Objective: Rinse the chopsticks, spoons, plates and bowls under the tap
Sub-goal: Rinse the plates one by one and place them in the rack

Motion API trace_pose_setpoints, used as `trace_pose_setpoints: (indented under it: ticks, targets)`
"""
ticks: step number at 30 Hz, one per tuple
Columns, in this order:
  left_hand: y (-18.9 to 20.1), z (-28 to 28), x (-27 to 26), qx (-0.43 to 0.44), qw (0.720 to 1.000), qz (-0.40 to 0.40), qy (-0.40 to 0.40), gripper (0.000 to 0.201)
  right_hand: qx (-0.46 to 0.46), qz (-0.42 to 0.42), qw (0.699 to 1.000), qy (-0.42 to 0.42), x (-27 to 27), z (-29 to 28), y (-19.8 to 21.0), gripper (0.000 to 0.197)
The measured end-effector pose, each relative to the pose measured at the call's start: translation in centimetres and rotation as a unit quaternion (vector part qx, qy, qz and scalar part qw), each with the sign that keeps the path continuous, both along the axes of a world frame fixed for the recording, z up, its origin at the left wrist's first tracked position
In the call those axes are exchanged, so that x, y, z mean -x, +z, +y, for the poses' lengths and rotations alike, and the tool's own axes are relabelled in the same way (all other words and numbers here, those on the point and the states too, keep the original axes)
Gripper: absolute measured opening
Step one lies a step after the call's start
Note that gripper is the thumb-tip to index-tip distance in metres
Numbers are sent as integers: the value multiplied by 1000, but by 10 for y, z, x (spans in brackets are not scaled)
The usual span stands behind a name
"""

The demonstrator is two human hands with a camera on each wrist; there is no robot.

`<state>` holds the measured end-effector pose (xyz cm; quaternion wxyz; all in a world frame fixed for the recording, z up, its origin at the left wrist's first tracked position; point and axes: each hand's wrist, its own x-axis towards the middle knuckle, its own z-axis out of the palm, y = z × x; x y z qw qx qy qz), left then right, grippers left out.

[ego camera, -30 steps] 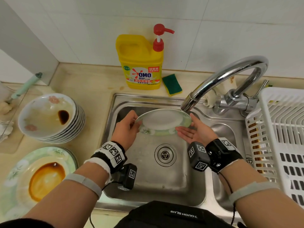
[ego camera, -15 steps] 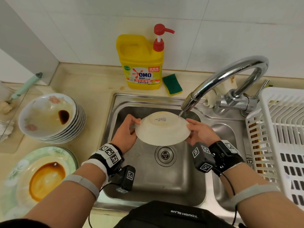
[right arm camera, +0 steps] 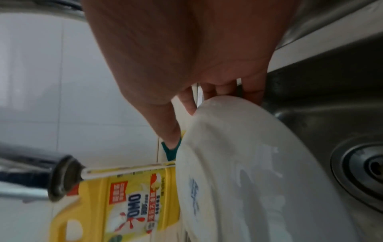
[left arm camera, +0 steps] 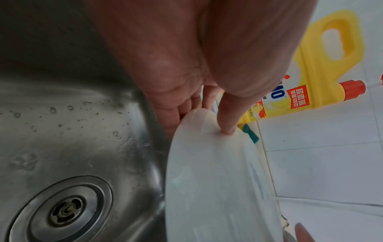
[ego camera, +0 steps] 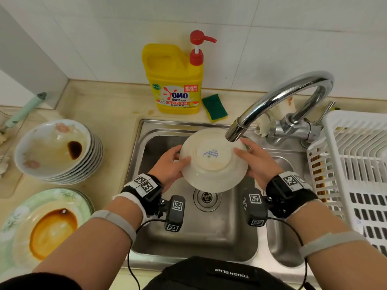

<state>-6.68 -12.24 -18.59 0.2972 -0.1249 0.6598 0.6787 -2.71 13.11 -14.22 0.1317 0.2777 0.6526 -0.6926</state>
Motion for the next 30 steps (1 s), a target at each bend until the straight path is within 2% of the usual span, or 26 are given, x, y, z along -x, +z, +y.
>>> trace_pose_setpoints:
  ticks: [1,2,4,5,8,10,14,17,21,27,30]
  targets:
    - [0,1,0,-5,1000,6,-4,49,-42,1,999,33,1,1,-2,35]
    - [0,1,0,-9,1000,9,-4,47,-93,6,993,75,1,3,-3,55]
    - [-1,0,0,-9,1000,14,1,48,-208,-9,963,171,4,6,-8,100]
    - [-1,-1,0,-4,1000,19,1,50,-256,-20,944,209,5,6,-9,109]
    - [-3,-2,-1,8,1000,28,0,52,-313,-14,915,254,7,6,-14,123]
    - [-5,-1,-2,3,1000,24,2,51,-321,-18,911,259,8,1,-16,136]
    - [-6,3,-6,-4,1000,21,-5,54,-353,-47,907,222,11,-16,-17,147]
    - [-6,6,-9,1,999,32,-20,58,-389,-50,901,187,14,-26,-17,148]
    - [-8,8,-11,13,998,45,-32,52,-411,-58,897,148,22,-34,-11,139]
    - [-8,4,-8,14,998,43,-36,53,-359,-33,929,85,32,-24,-10,96]
    - [-10,0,-8,1,999,28,-20,53,-343,-5,931,121,31,-7,-16,74]
